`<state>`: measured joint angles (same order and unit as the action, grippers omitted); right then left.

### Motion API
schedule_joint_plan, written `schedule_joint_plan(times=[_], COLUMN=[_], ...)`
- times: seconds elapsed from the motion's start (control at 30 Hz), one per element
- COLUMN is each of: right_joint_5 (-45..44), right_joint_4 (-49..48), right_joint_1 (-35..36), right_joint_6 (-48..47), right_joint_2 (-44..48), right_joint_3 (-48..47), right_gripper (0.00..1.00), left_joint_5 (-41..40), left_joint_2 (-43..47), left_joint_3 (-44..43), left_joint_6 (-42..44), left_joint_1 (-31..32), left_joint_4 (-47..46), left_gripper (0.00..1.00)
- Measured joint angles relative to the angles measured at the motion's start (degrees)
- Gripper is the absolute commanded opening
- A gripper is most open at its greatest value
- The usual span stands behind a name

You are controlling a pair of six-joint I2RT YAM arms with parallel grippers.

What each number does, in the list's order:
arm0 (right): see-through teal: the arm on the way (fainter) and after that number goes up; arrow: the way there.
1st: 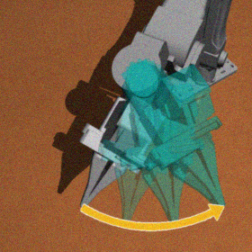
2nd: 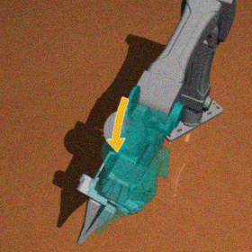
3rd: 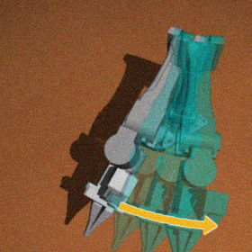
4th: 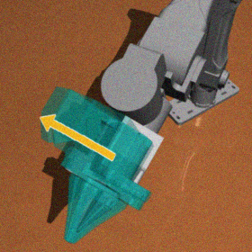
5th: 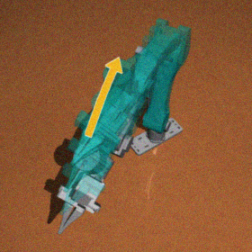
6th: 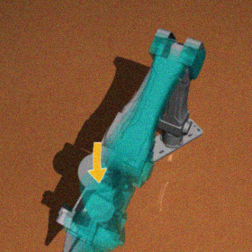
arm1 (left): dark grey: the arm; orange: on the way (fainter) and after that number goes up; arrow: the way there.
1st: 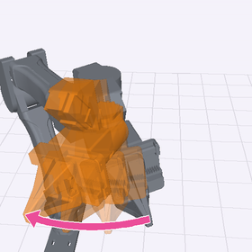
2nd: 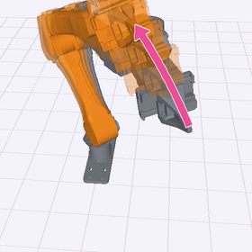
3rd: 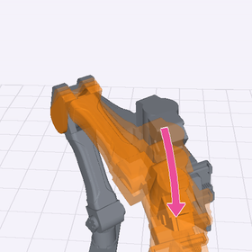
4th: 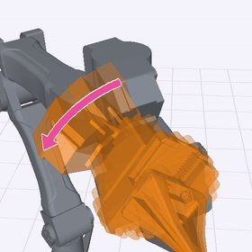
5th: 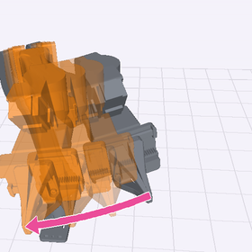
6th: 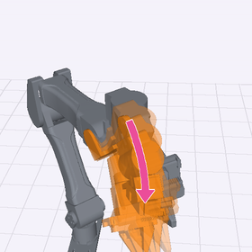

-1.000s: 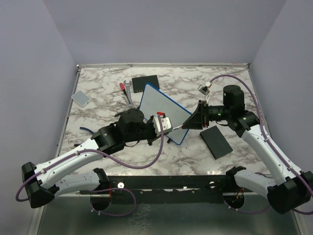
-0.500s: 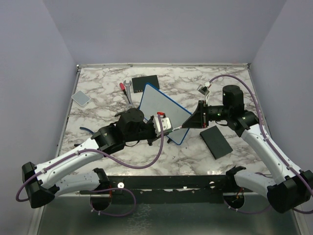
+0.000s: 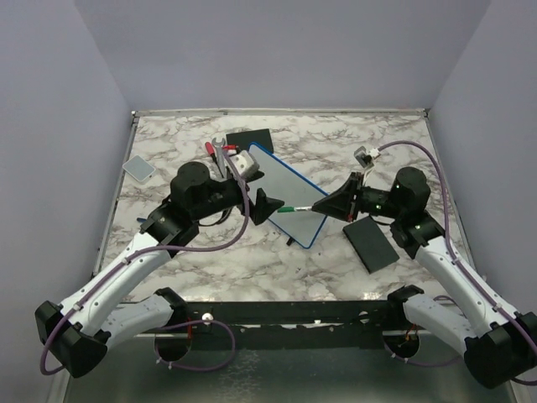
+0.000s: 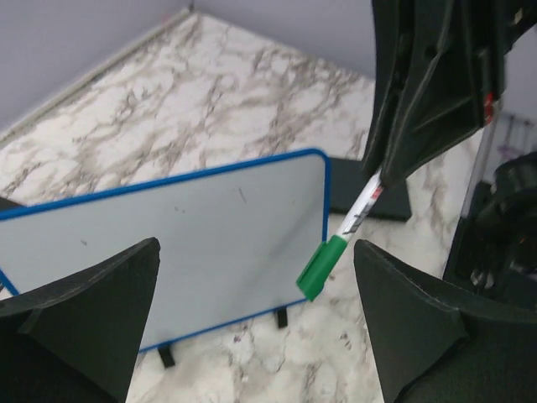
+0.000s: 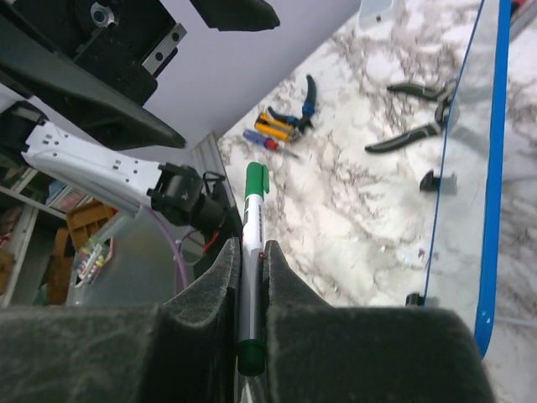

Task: Write a sentence on the whiteboard
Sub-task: Open the whiteboard marker at the center of the board.

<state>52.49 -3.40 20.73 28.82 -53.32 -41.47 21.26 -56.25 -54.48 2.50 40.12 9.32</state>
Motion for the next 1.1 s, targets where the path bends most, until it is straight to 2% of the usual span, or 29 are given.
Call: schedule_joint_plan(times=[0.1, 0.23, 0.33, 0.47, 0.57, 0.77, 0.93, 1.1], right_joint_5=[-0.6, -1.5, -4.4, -7.2, -7.7, -7.7, -7.5, -7.2], right_joint_4=[-8.6, -21.6, -31.4, -38.8, -43.8, -52.8, -56.8, -56.5], right_joint_1=[0.0, 0.0, 0.0, 0.0, 0.0, 0.0, 0.3, 0.5], right_joint_6=[3.3, 8.6, 12.1, 13.7, 15.3, 20.5, 23.0, 23.2], right_joint_2=[-0.1, -0.3, 1.4, 1.8, 0.4, -3.8, -5.2, -5.9], right_joint_3=[1.1, 3.2, 7.1, 7.9, 7.6, 6.9, 6.8, 6.0], right_gripper=[0.00, 0.00, 0.00, 0.00, 0.00, 0.00, 0.00, 0.00], left_joint_5=[5.2, 9.1, 6.8, 1.9, 1.2, 3.8, 4.8, 4.9], left_joint_2=[1.5, 2.5, 3.1, 4.1, 3.6, -0.3, -0.8, -2.1], left_joint_3=[1.6, 6.8, 10.9, 15.6, 16.6, 15.9, 15.9, 15.9], left_joint_6=[-8.0, -21.0, -29.5, -39.0, -43.9, -51.5, -54.6, -56.6], left_joint_1=[-3.2, -4.1, -4.1, -4.2, -4.3, -4.3, -4.3, -4.3], left_joint_4=[-8.8, -23.1, -29.4, -38.7, -44.6, -53.7, -56.7, -59.1], left_gripper=[0.97, 0.99, 0.99, 0.99, 0.97, 0.81, 0.56, 0.48])
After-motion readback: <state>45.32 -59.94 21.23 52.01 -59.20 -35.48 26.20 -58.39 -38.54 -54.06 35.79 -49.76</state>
